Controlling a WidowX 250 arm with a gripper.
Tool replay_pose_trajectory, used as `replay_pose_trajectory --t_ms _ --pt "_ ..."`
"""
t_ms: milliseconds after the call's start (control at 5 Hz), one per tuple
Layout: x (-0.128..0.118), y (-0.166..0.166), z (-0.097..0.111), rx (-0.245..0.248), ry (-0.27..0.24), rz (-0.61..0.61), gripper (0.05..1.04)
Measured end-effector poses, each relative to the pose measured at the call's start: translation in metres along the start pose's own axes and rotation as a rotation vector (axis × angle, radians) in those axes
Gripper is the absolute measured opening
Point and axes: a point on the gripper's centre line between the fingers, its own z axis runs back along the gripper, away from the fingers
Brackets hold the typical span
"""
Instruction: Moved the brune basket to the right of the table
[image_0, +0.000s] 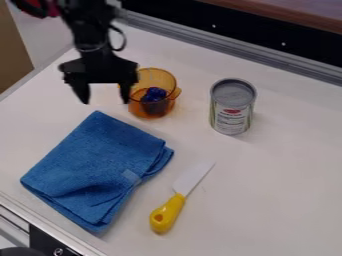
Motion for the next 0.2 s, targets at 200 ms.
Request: replay_pose_trajectory --t_ms 200 --pt "-0.0057 0.0278 -0.0043 -0.014 0.009 0.004 0.999"
